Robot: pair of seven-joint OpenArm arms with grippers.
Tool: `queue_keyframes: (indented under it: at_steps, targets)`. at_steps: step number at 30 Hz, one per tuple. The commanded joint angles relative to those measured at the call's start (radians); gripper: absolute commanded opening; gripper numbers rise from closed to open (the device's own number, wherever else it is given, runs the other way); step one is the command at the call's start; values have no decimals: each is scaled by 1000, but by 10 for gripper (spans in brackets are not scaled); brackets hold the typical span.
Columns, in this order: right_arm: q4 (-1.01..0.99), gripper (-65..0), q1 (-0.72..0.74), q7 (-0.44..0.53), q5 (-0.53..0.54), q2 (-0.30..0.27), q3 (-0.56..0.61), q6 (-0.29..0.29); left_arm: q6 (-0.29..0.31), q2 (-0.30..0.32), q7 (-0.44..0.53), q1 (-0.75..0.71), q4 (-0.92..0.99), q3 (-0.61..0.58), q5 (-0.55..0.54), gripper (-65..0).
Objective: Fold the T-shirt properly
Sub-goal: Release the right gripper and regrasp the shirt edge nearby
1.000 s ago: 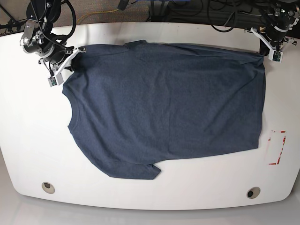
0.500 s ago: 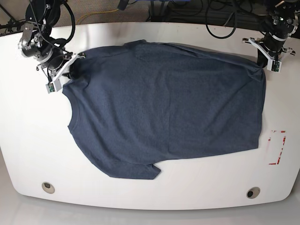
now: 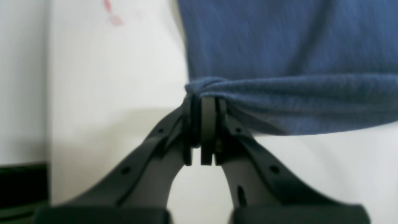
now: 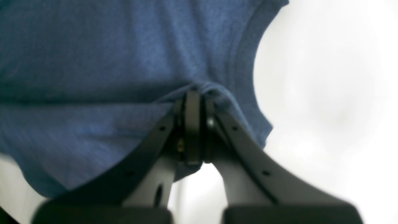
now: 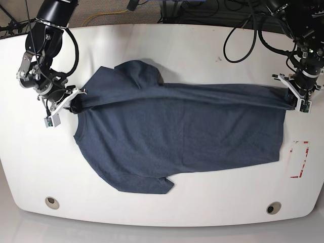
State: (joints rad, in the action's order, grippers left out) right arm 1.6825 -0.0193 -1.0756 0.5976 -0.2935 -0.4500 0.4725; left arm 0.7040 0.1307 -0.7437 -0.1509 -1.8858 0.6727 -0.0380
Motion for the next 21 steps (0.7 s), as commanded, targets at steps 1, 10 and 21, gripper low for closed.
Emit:
queue_keyframes:
  at_steps: [1,10,21]
  targets:
    - [-60,-650,55,25,9,-17,-3,4,-6,36,3,40,45,-24,-6,-650]
    - [-262,-642,172,62,9,-17,12,4,-6,79,6,146,234,-69,-6,-650]
    - [-219,-163,129,113,18,-62,46,2,-56,139,6,201,391,-155,-6,-406]
